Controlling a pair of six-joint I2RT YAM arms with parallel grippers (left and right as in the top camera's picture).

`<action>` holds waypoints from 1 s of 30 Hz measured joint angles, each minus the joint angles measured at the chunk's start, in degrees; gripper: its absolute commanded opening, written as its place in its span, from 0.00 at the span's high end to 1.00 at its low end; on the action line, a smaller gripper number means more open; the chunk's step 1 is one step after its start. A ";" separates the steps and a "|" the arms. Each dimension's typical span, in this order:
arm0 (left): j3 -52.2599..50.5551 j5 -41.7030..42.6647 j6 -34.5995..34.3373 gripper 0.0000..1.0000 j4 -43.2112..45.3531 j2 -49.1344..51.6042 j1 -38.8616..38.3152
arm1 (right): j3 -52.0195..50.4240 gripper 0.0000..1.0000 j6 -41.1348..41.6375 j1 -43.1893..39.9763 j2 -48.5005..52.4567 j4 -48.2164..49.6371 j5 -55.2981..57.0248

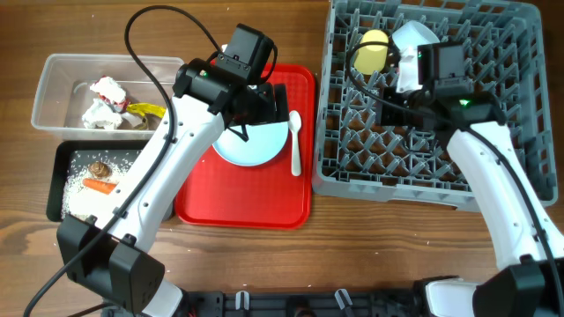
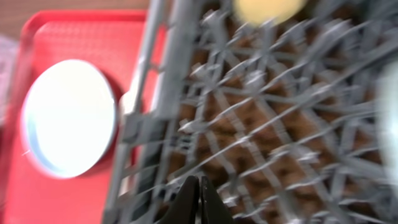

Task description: Sort waste into correct bins and load items into the dishwasher rack

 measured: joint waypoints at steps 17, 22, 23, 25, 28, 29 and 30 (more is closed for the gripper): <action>0.00 0.00 0.00 0.00 0.00 -0.02 0.00 | -0.42 0.96 1.79 5.84 10.23 -7.43 -7.26; 0.00 0.00 0.00 0.00 -0.02 -0.02 0.00 | -0.57 0.96 1.44 5.84 10.23 -14.43 -9.49; 0.00 -0.02 0.00 0.00 0.00 0.00 0.00 | -0.61 0.96 1.42 5.84 10.23 -15.61 -10.16; 0.00 -0.02 0.00 0.00 0.00 0.00 0.00 | -0.61 0.95 1.42 5.81 10.23 -15.82 -12.33; 0.00 0.00 0.00 0.00 0.00 0.00 0.00 | -0.61 0.93 1.40 5.88 10.23 -15.82 -15.87; 0.00 0.00 0.00 0.00 0.00 -0.02 0.00 | -0.61 0.91 1.38 5.88 10.23 -15.85 -16.41; 0.00 0.00 0.00 0.00 0.00 -0.02 0.00 | -0.61 0.88 1.33 5.88 10.23 -15.85 -17.18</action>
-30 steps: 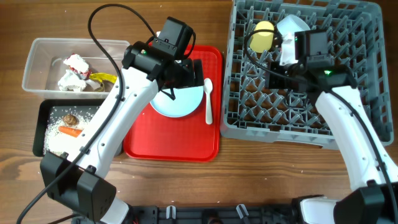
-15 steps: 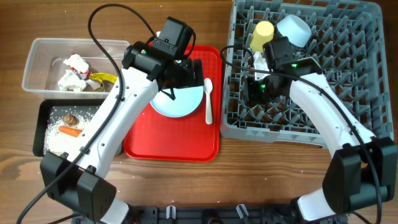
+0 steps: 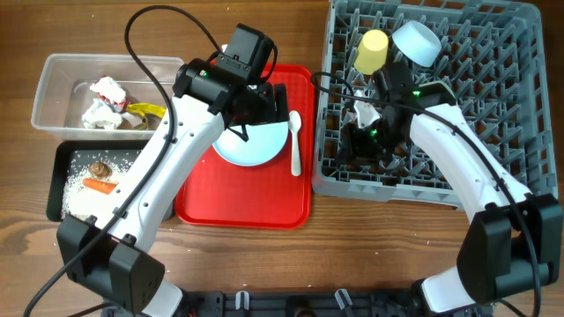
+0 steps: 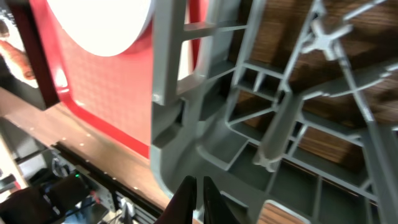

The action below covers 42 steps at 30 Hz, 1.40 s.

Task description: Sort waste into correct bins and load items into the dishwasher rack

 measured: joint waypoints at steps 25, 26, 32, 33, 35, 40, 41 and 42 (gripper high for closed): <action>0.00 0.00 0.00 0.00 0.00 0.00 0.00 | 0.00 0.65 19.96 12.48 0.00 15.32 19.02; 0.00 -0.02 0.00 0.00 0.00 0.02 0.00 | 0.00 0.65 20.24 12.48 0.00 15.32 19.52; 0.00 0.00 0.00 0.00 0.00 0.00 0.00 | 0.00 0.66 21.00 12.48 0.00 15.32 21.79; 0.00 0.00 0.00 0.00 0.00 0.02 0.00 | 0.00 0.68 21.16 12.48 0.02 15.32 22.03; 0.00 0.00 0.00 0.00 0.00 0.02 0.00 | 0.00 0.73 21.35 12.48 0.09 15.32 22.43; 0.00 0.00 0.00 0.00 0.00 0.00 0.00 | -0.02 0.75 21.99 12.48 0.24 15.45 22.86; 0.00 0.00 0.00 0.00 0.00 0.02 0.00 | -0.13 0.75 22.01 12.48 0.24 16.20 22.86; 0.00 -0.02 0.00 0.00 0.00 0.02 0.00 | -0.46 0.75 22.01 12.48 0.24 16.81 22.86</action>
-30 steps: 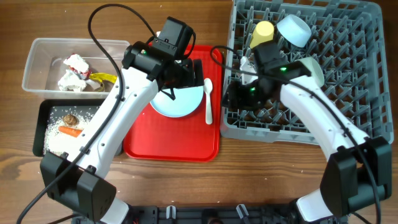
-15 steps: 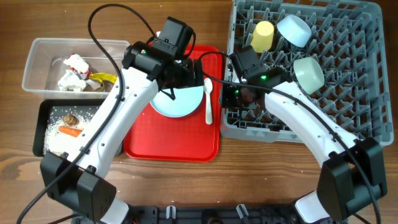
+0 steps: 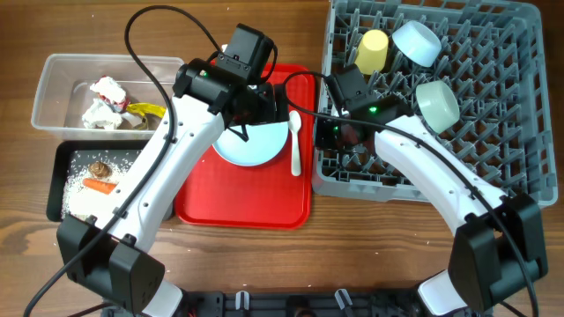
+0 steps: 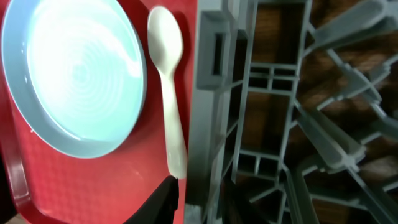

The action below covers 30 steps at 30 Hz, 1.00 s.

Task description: Sort waste into correct bins and load items into the dishwasher rack

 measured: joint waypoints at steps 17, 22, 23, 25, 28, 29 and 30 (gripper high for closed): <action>0.00 0.00 0.00 0.00 0.00 0.00 0.00 | -2.99 0.76 0.20 0.20 0.02 2.51 -0.02; 0.00 0.02 0.00 0.00 0.00 0.00 0.00 | -2.99 0.76 0.22 0.26 0.02 1.01 0.35; 0.00 0.02 0.00 0.00 0.00 -0.02 0.00 | -2.99 0.76 0.20 0.31 0.02 0.52 0.85; 0.00 0.02 0.00 0.00 0.00 0.00 0.00 | -2.99 0.76 0.20 0.31 0.02 0.20 1.51; 0.00 0.02 0.00 0.00 0.00 -0.02 0.00 | -2.99 0.75 0.20 0.31 0.02 0.11 2.19; 0.00 0.02 0.00 0.00 0.00 0.00 0.00 | -2.99 0.76 0.20 0.31 0.02 0.11 2.25; 0.00 0.00 0.00 0.00 0.00 0.00 0.00 | -2.99 0.75 0.20 0.31 0.02 0.11 2.32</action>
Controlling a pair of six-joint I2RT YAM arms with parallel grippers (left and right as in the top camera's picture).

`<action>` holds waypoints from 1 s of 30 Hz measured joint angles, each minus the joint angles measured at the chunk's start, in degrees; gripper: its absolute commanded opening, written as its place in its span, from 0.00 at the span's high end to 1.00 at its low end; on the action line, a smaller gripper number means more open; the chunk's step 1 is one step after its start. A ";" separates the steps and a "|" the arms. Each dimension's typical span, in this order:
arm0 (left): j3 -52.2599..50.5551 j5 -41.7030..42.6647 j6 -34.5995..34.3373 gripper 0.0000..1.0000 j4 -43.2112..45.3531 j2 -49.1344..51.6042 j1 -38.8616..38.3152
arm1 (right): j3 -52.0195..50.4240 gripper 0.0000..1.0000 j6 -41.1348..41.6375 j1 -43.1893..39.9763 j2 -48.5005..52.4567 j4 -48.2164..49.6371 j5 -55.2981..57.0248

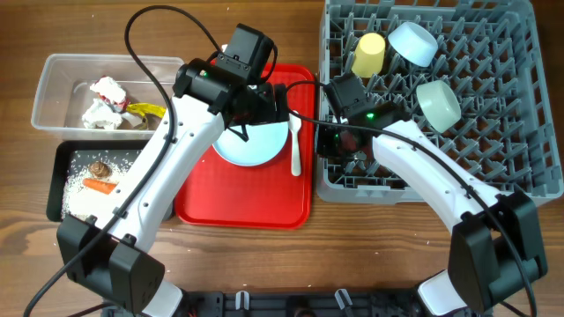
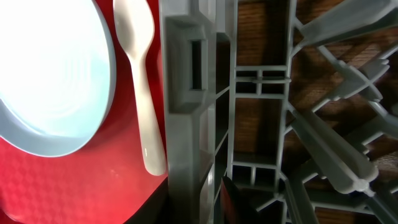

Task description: Sort waste into correct bins and load items into the dishwasher rack

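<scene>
My right gripper (image 2: 194, 202) straddles the left wall of the grey dishwasher rack (image 2: 186, 112), one finger outside and one inside, pressed against it. In the overhead view it (image 1: 331, 141) sits at that wall of the rack (image 1: 493, 158). A white spoon (image 1: 295, 141) and a light blue plate (image 1: 253, 143) lie on the red tray (image 1: 247, 207); both show in the right wrist view, the spoon (image 2: 140, 81) beside the plate (image 2: 50, 74). My left gripper (image 1: 261, 107) hovers at the plate's far rim, its jaws hidden.
A yellow cup (image 1: 370, 53), a white bowl (image 1: 414, 42) and a pale green bowl (image 1: 438, 103) sit in the rack. A clear bin (image 1: 53, 75) with wrappers and a black bin (image 1: 58, 176) with food scraps stand at the left.
My right fingers have come in against the rack's left wall. The rack, skewed before, now sits squarer to the table. The left arm, plate and spoon have not moved.
My right gripper was shut over the far part of the rack near the cup. Then it was low inside the rack's left part, then open astride the left wall beside the spoon. Now it grips that wall and the rack has turned. The left arm stayed over the plate.
</scene>
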 measured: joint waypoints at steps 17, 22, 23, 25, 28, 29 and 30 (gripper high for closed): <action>0.00 0.02 0.00 0.00 0.00 0.00 0.00 | 0.02 0.75 -1.33 0.11 0.00 -0.37 0.70; 0.00 0.00 0.00 0.00 0.00 0.00 0.00 | 0.15 0.74 -1.99 0.11 0.00 -1.22 1.07; 0.00 0.02 0.00 0.00 0.00 -0.02 0.00 | 0.15 0.74 -1.99 0.11 -0.02 -1.27 1.16; 0.00 0.02 0.00 0.00 0.00 -0.02 0.00 | 0.15 0.73 -2.01 0.11 -0.04 -1.40 1.31; 0.00 0.02 0.00 0.00 0.00 0.00 0.00 | 0.15 0.71 -2.01 0.11 -0.26 -1.46 1.55; 0.00 0.02 0.00 0.00 0.00 0.00 0.00 | 0.15 0.70 -2.29 0.11 -0.48 -1.46 1.79; 0.00 0.00 0.00 0.00 0.00 -0.02 0.00 | 0.15 0.68 -2.62 0.11 -0.85 -1.44 2.12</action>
